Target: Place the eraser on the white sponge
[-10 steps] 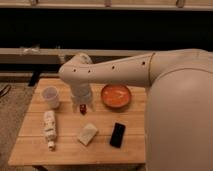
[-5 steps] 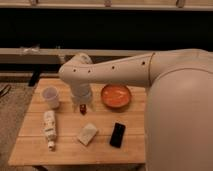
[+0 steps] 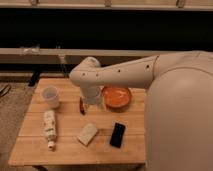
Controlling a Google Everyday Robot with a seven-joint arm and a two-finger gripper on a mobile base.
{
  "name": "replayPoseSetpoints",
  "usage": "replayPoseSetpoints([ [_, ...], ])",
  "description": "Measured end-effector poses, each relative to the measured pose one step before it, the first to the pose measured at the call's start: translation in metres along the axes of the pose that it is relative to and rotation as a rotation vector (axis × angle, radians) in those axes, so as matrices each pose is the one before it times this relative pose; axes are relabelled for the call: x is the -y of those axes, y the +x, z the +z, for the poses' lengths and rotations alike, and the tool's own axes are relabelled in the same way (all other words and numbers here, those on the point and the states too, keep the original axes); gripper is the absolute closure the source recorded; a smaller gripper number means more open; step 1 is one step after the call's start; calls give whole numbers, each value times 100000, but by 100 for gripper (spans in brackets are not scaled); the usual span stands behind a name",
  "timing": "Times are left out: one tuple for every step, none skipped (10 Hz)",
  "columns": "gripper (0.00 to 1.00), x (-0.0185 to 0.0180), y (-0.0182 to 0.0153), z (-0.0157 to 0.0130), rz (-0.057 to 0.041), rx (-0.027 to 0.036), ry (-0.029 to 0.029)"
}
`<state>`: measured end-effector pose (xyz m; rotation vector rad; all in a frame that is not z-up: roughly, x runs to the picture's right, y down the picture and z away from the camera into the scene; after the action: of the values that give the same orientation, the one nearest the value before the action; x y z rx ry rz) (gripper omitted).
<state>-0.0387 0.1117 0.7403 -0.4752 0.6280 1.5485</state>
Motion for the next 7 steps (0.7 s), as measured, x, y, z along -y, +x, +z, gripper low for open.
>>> replayPoseSetpoints([
  [35,2702,31,1809,6384,-898,904],
  [35,1372,40,1116,3984,-793,-372],
  [35,1787,88,1365,5648,-1403,-971],
  [35,1884,96,1355,5904,-1665,-2437],
  [35,1012,-168,746,3163,-912,-1128],
  [35,754,-15,1090,3341,-1609,-1965],
  [35,756,-183,1220,3314,-1592,-1533],
])
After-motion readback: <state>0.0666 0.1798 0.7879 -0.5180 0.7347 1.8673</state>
